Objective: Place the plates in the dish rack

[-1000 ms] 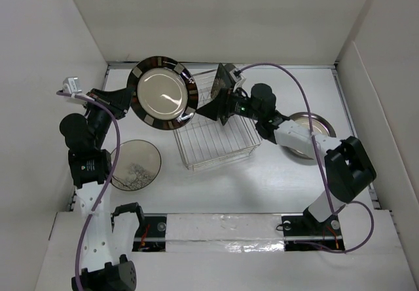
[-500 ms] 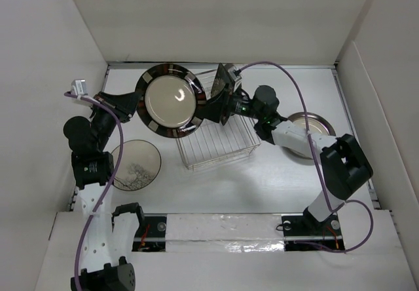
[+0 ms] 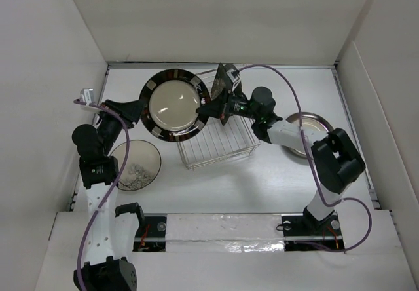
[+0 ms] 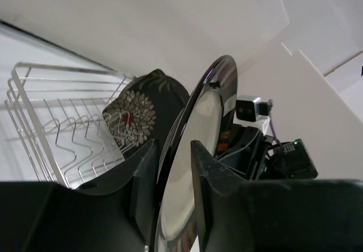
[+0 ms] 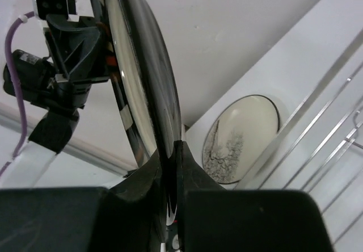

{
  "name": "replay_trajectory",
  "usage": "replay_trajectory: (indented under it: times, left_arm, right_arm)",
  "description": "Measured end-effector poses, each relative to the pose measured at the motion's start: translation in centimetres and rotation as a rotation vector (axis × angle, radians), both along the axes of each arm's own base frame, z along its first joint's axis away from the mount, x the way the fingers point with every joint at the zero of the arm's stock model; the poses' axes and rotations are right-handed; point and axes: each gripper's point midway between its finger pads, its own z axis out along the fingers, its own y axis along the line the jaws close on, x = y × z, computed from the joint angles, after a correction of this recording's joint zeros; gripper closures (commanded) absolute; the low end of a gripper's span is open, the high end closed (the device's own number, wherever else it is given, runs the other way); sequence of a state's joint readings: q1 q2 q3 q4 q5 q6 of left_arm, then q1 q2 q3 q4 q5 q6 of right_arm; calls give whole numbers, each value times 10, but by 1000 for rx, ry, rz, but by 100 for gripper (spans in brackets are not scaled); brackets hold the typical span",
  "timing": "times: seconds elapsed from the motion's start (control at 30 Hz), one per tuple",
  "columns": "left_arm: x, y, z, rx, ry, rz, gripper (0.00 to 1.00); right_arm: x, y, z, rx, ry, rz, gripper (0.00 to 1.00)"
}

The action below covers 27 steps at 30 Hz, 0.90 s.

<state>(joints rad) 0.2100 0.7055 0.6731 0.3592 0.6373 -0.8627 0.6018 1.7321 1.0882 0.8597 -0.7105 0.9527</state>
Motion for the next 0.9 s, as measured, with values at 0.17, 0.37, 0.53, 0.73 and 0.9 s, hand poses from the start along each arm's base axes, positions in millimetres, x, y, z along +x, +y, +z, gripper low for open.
replay_trajectory:
  times: [0.17,0.37,0.53,0.73,0.9]
  left_arm:
    - [3,-7,-19,-7,56,-47,60]
    - [4,-11,-26,50,52,-39,57]
    - [1,-23,-38,126,62,-46,53]
    - [-6,-45,-52,227,59,-99,52]
    - [-9,-53,-61,295,55,-118,53]
  right_arm:
    - [1,-17,4,-120,-63,-137,100]
    - [29,-60,37,-297,-182,-466,100]
    - [61,-107,38,-460,-215,-753,100]
    - [89,-140,10,-724,-210,-941,100]
    - [106,-138,-1,-875,-236,-1010,100]
